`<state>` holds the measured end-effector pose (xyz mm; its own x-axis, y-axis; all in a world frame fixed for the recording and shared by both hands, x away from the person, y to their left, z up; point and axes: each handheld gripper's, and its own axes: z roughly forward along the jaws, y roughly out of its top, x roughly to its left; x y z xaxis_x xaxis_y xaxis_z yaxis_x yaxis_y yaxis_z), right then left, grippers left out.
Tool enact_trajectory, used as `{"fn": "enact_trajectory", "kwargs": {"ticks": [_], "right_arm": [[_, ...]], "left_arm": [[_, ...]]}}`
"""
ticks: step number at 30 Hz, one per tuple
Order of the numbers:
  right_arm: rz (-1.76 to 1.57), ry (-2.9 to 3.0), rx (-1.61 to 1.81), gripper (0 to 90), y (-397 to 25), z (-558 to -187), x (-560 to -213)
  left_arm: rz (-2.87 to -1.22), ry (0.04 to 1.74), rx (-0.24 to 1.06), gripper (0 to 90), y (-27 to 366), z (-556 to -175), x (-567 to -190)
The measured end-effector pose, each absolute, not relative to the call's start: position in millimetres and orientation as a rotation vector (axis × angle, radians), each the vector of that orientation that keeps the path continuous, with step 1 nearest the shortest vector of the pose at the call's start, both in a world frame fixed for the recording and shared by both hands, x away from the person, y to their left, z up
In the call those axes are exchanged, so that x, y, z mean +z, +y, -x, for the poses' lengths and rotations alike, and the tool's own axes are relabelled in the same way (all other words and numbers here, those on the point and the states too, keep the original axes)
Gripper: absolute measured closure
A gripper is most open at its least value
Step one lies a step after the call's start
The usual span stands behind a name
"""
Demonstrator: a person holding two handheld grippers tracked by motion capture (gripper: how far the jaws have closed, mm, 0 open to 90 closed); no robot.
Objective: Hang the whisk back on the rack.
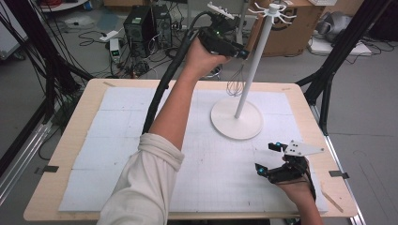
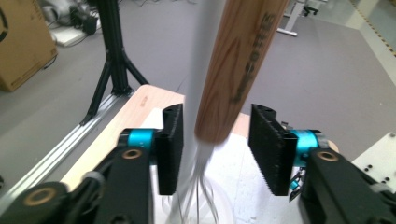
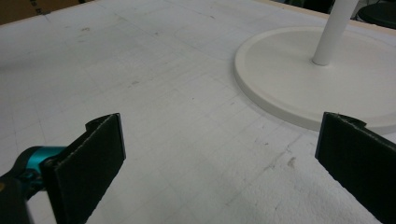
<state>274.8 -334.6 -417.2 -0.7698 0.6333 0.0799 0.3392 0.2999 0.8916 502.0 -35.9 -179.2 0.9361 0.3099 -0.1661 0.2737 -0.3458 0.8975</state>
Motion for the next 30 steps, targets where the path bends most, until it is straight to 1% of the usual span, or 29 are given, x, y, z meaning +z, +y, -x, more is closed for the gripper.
{"fn": "enact_trajectory", "kwargs": {"ticks": [4,17,21,30], "right_arm": [[-0.884,2.282,1.461,0.4,-335,-274,-417],[-0.878,2.289,1.448,0.4,-333,-274,-417],[-0.882,2.29,1.446,0.4,-333,-274,-417],[-0.881,2.294,1.445,0.4,-332,-274,-418]], "left_arm": [[-1.932,0.424,0.04,48.4,-29,-501,-181],[-1.962,0.393,-0.001,37.1,-4,-491,-194],[-1.952,0.375,-0.013,36.0,5,-486,-201],[-1.974,0.352,-0.033,24.9,21,-474,-221]]}}
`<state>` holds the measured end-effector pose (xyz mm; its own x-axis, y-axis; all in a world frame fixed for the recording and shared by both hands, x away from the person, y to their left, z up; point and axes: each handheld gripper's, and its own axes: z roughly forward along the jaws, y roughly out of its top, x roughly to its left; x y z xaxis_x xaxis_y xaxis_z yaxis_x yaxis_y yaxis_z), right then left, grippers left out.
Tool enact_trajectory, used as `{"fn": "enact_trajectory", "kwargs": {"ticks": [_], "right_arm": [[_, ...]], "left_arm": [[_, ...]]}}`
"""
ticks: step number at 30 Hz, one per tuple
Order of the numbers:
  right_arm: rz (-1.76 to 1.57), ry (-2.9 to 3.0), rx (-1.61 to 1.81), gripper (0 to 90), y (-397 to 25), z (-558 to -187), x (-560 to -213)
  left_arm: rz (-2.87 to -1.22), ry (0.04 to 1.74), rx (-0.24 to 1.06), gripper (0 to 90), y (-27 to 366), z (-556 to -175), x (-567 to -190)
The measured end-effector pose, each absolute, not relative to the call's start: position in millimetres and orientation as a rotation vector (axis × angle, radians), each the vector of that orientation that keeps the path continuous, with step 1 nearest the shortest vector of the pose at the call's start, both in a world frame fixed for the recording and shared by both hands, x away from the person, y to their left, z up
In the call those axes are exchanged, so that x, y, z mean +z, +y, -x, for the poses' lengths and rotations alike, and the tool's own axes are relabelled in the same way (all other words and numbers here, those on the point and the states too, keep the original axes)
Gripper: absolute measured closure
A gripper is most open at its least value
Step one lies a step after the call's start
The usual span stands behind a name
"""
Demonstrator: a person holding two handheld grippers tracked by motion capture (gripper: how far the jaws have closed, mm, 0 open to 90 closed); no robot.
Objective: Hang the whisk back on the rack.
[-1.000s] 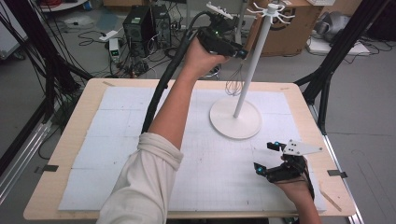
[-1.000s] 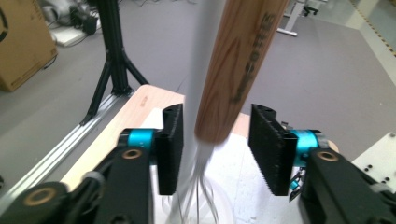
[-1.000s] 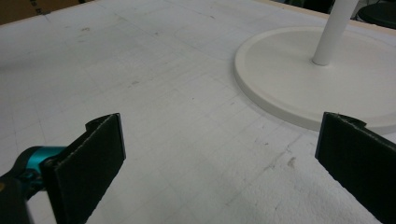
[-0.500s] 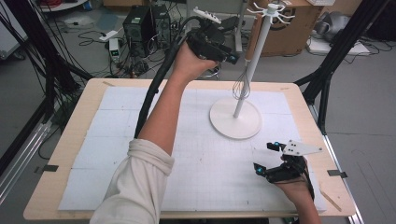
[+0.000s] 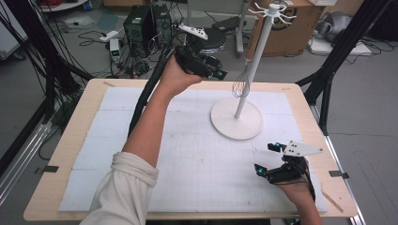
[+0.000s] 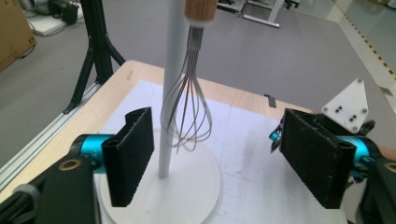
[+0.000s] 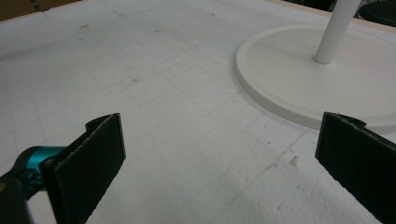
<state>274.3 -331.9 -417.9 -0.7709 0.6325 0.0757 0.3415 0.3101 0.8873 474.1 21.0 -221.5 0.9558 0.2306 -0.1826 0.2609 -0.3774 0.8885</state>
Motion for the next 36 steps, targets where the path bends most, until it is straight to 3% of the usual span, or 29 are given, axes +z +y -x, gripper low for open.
{"fn": "enact_trajectory", "kwargs": {"ticks": [8,36], "right_arm": [[-0.884,2.298,1.44,0.4,-331,-275,-418],[-0.871,2.309,1.431,0.4,-325,-275,-419]], "left_arm": [[-1.969,0.347,-0.033,17.7,36,-465,-234],[-1.905,0.365,-0.035,5.6,106,-414,-269]]}}
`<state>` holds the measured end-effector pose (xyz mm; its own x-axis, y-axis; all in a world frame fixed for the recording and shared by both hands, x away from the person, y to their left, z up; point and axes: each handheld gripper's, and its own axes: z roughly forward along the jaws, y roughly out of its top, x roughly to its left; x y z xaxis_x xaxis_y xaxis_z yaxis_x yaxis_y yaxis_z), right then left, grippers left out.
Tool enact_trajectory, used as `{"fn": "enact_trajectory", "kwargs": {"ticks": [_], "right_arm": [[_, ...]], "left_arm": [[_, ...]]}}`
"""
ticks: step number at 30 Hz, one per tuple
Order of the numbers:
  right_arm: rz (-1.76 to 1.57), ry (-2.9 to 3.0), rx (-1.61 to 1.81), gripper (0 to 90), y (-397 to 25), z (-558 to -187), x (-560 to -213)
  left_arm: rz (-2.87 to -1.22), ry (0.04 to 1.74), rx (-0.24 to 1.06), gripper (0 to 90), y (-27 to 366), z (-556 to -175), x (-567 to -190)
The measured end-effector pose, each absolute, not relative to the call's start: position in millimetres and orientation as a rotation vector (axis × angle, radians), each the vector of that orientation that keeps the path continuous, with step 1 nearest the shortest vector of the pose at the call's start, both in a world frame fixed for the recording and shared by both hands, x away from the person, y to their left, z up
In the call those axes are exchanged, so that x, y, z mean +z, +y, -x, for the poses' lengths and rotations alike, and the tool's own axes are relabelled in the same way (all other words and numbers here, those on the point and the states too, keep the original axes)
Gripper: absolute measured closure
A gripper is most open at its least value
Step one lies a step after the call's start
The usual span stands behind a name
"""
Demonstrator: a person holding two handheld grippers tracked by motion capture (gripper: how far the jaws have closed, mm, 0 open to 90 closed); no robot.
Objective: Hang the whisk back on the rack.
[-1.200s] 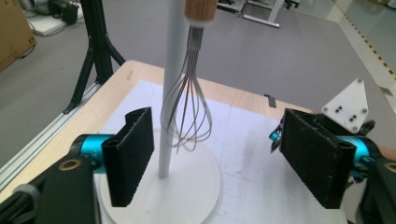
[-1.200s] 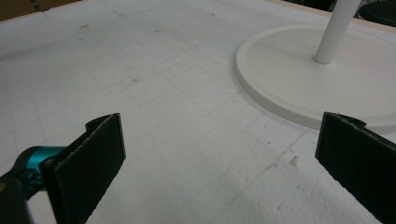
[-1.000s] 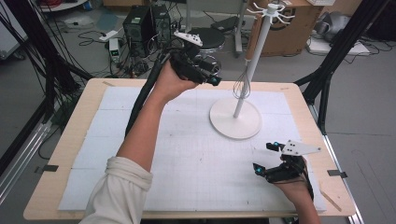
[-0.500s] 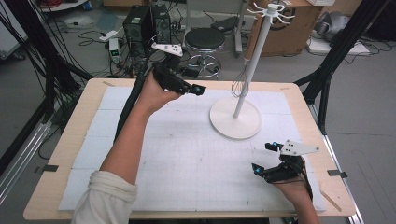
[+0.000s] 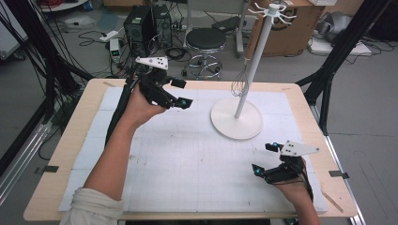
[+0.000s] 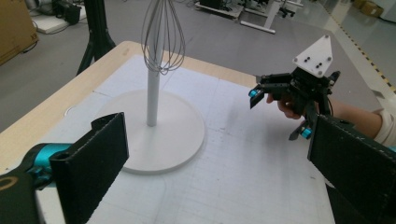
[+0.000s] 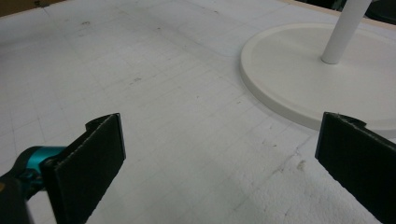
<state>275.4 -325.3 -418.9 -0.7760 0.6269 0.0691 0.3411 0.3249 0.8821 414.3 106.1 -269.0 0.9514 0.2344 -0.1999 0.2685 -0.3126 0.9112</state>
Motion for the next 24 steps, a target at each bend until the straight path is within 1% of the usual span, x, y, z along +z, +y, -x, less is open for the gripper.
{"fn": "enact_trajectory", "kwargs": {"ticks": [10,18,24], "right_arm": [[-0.873,2.305,1.433,0.4,-326,-276,-419],[-0.879,2.3,1.435,0.4,-327,-276,-418],[-0.873,2.304,1.429,0.4,-326,-276,-419]], "left_arm": [[-1.877,0.432,-0.021,1.6,137,-402,-292],[-1.899,0.492,-0.001,1.6,161,-390,-318],[-1.908,0.49,0.012,1.6,167,-375,-330]]}}
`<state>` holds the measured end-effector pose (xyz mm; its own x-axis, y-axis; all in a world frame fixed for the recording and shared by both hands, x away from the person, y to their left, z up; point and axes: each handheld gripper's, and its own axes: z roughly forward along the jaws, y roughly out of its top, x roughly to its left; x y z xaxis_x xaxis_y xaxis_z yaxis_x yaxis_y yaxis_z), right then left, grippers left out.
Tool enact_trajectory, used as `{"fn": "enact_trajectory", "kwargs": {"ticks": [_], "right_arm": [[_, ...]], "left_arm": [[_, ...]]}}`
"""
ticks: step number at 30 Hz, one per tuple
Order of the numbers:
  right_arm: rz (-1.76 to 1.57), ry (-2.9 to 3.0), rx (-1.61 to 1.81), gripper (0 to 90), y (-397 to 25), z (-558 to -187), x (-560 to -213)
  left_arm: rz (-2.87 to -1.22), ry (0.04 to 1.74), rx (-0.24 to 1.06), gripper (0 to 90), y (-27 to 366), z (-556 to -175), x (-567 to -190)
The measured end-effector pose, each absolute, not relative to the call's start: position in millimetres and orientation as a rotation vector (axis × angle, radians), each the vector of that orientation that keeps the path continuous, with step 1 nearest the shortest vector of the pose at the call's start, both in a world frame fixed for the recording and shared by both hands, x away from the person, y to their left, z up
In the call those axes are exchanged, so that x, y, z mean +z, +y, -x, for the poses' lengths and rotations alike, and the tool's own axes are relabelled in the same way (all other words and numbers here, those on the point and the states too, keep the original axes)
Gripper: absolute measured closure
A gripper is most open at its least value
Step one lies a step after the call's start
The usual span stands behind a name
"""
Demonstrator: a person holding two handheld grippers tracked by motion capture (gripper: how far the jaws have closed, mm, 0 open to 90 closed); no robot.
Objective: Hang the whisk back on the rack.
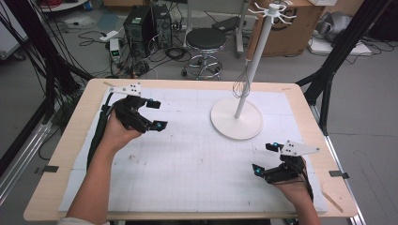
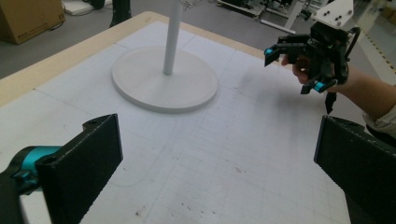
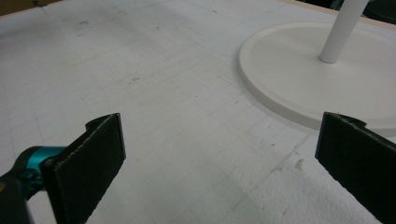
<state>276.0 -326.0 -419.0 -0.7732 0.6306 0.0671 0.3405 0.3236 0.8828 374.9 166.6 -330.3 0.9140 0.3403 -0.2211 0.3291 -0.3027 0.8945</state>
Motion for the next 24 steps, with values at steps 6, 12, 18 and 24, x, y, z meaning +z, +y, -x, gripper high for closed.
{"fn": "enact_trajectory", "kwargs": {"ticks": [6,12,18,24], "right_arm": [[-0.88,2.3,1.434,0.4,-327,-276,-418],[-0.877,2.304,1.428,0.4,-327,-276,-419],[-0.881,2.302,1.425,0.4,-327,-275,-419],[-0.879,2.306,1.42,0.4,-326,-275,-419]], "left_arm": [[-1.954,0.479,0.019,1.6,167,-357,-343],[-1.981,0.507,0.029,1.6,170,-339,-362],[-1.989,0.523,0.025,1.6,171,-326,-377],[-2.016,0.533,0.039,1.6,171,-325,-379]]}}
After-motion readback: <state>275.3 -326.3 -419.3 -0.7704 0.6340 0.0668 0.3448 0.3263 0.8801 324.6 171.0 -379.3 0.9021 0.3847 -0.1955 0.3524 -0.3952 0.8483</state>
